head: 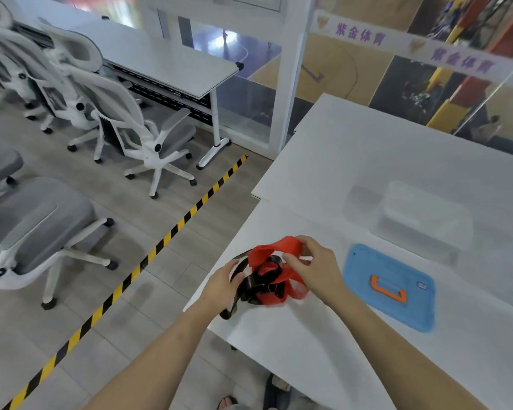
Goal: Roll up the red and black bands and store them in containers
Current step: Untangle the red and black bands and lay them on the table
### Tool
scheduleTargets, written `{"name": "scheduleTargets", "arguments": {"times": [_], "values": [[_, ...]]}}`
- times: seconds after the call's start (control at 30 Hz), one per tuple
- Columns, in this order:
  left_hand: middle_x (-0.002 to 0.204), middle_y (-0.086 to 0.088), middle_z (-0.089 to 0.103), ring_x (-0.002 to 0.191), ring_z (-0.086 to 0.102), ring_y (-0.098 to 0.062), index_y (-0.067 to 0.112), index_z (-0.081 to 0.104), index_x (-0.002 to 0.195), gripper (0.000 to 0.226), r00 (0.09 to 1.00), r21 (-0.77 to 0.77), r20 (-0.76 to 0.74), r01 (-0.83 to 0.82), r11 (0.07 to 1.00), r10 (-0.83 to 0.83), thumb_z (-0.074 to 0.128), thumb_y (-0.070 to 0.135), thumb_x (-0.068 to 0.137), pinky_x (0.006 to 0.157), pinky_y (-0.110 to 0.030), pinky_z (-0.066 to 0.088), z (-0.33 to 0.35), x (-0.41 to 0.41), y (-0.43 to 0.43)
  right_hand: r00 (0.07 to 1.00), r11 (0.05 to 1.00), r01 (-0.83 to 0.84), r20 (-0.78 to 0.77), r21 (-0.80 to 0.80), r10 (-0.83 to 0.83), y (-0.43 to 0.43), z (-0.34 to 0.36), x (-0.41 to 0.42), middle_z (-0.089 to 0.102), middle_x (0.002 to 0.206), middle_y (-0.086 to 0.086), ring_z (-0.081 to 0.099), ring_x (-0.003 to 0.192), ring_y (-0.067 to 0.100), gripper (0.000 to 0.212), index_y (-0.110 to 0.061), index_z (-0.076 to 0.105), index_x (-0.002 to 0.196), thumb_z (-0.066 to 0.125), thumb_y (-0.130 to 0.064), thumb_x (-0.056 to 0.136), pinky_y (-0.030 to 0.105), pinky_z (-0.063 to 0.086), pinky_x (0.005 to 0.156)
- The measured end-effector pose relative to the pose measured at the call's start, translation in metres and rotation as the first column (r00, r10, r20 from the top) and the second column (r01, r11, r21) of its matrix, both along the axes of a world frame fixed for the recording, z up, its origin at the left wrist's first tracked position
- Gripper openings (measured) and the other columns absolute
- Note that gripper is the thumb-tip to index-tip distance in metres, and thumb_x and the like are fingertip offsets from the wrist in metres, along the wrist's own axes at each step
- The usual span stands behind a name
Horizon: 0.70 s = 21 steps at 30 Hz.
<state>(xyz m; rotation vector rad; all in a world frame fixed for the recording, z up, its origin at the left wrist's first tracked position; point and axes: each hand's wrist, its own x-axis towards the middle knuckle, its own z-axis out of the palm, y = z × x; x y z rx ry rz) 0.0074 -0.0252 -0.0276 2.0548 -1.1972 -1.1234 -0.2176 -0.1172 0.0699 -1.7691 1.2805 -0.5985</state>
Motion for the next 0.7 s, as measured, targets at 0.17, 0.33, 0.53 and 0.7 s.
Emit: {"name": "scheduleTargets", "arguments": {"times": [0.17, 0.33, 0.53, 0.7], "values": [[0.154, 0.001, 0.051, 0.144, 0.045, -0.021, 0.030, 0.044, 0.153, 0.049, 0.992, 0.113, -0.129, 0.019, 0.993, -0.004, 0.036, 0.048, 0.108, 0.117, -0.032, 0.032, -0.013, -0.018, 0.022, 0.995, 0.997, 0.070, 0.074, -0.038, -0.067, -0.006, 0.022, 0.000, 0.075, 0.108, -0.016, 0.069, 0.105, 0.002, 0.030, -0.035, 0.068, 0.116, 0.079, -0.039, 0.089, 0.029, 0.056, 0.098], [0.144, 0.007, 0.054, 0.139, 0.049, -0.018, 0.031, 0.051, 0.145, 0.042, 0.990, 0.053, -0.135, -0.022, 0.998, 0.029, 0.041, 0.046, 0.107, 0.111, -0.029, 0.037, -0.016, -0.029, 0.024, 0.990, 0.993, 0.084, 0.118, -0.080, -0.074, -0.005, 0.041, 0.000, 0.073, 0.108, -0.018, 0.067, 0.108, 0.001, 0.028, -0.044, 0.066, 0.111, 0.080, -0.037, 0.088, 0.028, 0.058, 0.094], [0.152, 0.009, 0.049, 0.135, 0.053, -0.016, 0.039, 0.042, 0.151, 0.046, 0.984, -0.003, -0.175, 0.007, 1.000, -0.008, 0.044, 0.047, 0.105, 0.111, -0.030, 0.038, -0.007, -0.034, 0.017, 0.979, 0.986, 0.140, 0.159, -0.092, -0.124, -0.004, 0.051, -0.004, 0.072, 0.111, -0.015, 0.066, 0.110, 0.003, 0.032, -0.033, 0.068, 0.117, 0.081, -0.034, 0.088, 0.029, 0.059, 0.093], [0.142, 0.011, 0.055, 0.129, 0.055, -0.016, 0.053, 0.045, 0.141, 0.049, 0.984, -0.022, -0.175, 0.037, 0.999, -0.040, 0.051, 0.058, 0.093, 0.114, -0.043, 0.043, -0.006, -0.037, 0.007, 0.961, 0.976, 0.183, 0.231, -0.115, -0.152, -0.010, 0.059, -0.007, 0.074, 0.112, -0.010, 0.068, 0.110, 0.008, 0.034, -0.028, 0.069, 0.120, 0.081, -0.032, 0.089, 0.031, 0.061, 0.091]]}}
